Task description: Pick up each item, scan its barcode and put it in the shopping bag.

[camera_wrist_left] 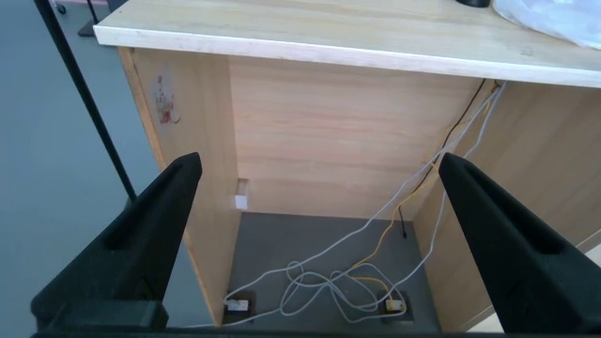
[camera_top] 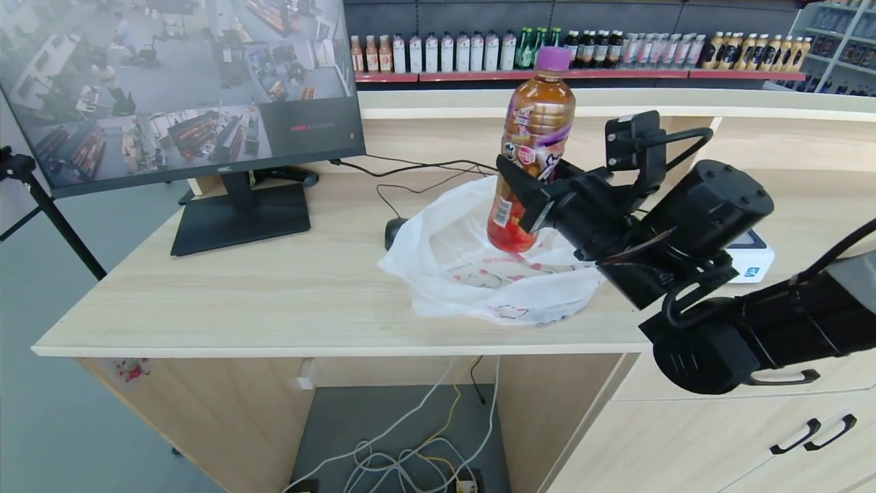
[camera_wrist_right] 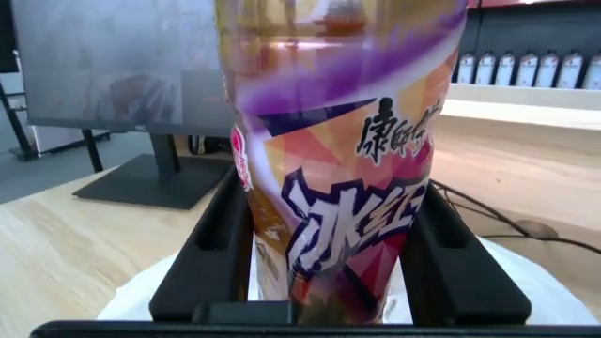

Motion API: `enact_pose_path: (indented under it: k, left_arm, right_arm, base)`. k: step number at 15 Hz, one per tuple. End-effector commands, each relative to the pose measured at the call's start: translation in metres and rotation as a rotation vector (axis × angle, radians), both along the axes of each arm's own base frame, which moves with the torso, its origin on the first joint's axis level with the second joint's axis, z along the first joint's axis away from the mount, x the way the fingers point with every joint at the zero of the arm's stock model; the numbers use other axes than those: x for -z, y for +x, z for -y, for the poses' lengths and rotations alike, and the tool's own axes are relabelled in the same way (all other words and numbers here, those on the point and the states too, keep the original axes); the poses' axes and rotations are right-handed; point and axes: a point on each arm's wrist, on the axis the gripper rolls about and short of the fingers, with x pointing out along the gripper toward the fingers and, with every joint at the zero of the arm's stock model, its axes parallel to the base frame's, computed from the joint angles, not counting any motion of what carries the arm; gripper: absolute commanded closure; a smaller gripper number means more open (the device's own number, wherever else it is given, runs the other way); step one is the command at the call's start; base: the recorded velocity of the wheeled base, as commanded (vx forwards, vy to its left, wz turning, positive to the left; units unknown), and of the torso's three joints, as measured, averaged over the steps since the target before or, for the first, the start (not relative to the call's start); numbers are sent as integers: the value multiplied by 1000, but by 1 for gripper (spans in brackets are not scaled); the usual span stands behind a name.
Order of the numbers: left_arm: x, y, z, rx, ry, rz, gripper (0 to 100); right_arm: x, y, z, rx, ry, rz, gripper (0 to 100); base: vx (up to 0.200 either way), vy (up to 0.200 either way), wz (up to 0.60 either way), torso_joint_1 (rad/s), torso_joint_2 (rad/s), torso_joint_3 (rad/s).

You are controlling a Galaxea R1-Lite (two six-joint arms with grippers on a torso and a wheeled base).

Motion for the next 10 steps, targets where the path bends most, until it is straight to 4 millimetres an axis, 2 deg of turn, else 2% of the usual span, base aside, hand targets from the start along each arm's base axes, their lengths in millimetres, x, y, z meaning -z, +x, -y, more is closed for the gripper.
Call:
enact_pose_path:
  k: [1, 3, 10]
  left_arm:
    - [0, 0, 0, 0, -1, 0, 0]
    - [0, 0, 0, 0, -1, 0, 0]
    - [0, 0, 0, 0, -1, 0, 0]
  right_arm:
    - [3, 16, -13, -9, -6, -6, 100]
    - [1, 35, -24, -11, 1, 4, 100]
    - [15, 69, -42, -18, -38, -68, 100]
  base:
    - [0, 0, 0, 0, 0, 0]
    - [0, 0, 0, 0, 0, 0]
    - [0, 0, 0, 0, 0, 0]
